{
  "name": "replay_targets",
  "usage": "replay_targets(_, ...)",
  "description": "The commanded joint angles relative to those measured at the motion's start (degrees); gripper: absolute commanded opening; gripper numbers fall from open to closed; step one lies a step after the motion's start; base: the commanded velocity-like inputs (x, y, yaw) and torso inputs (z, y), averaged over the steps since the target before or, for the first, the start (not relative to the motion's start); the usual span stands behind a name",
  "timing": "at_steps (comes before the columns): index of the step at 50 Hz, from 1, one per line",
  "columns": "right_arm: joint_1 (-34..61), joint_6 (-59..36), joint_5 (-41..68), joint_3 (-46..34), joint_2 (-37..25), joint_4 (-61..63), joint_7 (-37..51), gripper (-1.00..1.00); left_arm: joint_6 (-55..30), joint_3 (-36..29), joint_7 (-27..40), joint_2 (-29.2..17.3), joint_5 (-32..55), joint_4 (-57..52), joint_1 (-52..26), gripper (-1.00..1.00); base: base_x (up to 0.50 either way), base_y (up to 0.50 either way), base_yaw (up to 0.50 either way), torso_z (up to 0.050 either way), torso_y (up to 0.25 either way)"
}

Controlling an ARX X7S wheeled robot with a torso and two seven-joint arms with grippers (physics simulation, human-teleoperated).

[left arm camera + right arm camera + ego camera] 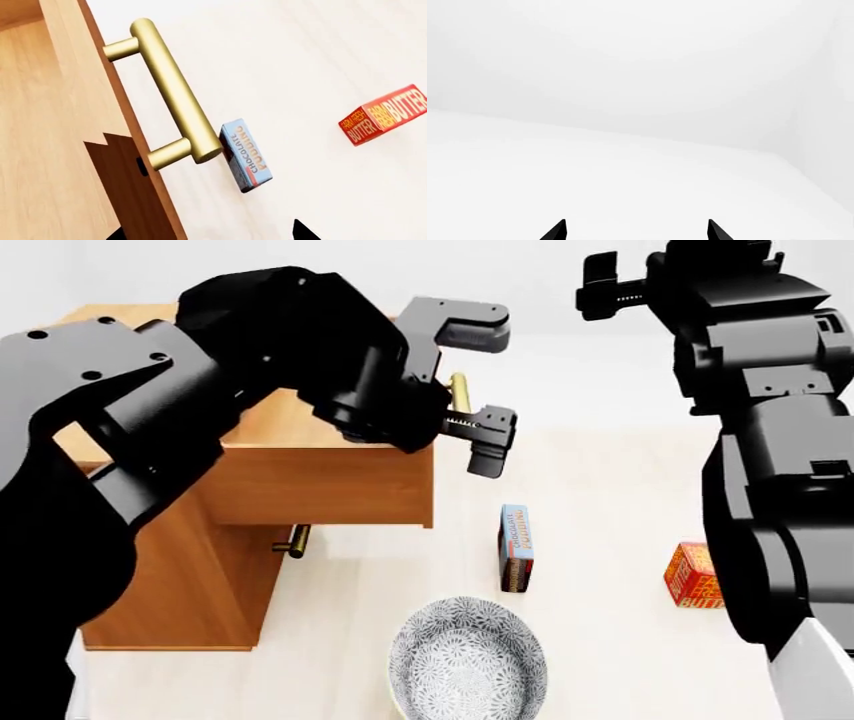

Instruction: Put the chocolate pudding in the top drawer of the cabinet and close it.

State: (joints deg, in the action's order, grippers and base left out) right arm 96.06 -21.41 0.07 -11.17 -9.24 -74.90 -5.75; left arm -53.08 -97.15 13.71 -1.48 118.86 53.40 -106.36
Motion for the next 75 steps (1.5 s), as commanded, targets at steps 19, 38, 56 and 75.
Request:
replay_targets(19,-0.01,-0.12,0.26,-0.12,0.04,-0.01,0.19,1.00,-0.76,3.73,-7.48,1.47,5.50,4.16,-8.64,1.00,0.00,0.00,0.00,0.000,0.001)
replay_targets(38,-1.12,0.36,0.75,0.33,-0.02,0.02,-0.07,1.00,6.03,-0.87,-24.02,1.45,-5.69,20.31,-15.05,1.00,0.00,0.00,0.00,0.000,0.001)
replay_targets(56,-0.92,-3.66,0.67,-0.53,-0.68,1.94,-4.37,1.00,28.38,-3.16,-16.47,-11.09,-12.57,5.03,-13.35,1.00,0.00,0.00,0.00,0.000,0.000)
replay_targets(75,-9.74,-33.44,1.15,-7.08,-5.68,32.86,-18.80,1.00,42.56,-3.20,-5.49,-21.04,-18.86,-6.61,-10.79,1.00,0.00,0.00,0.00,0.000,0.000)
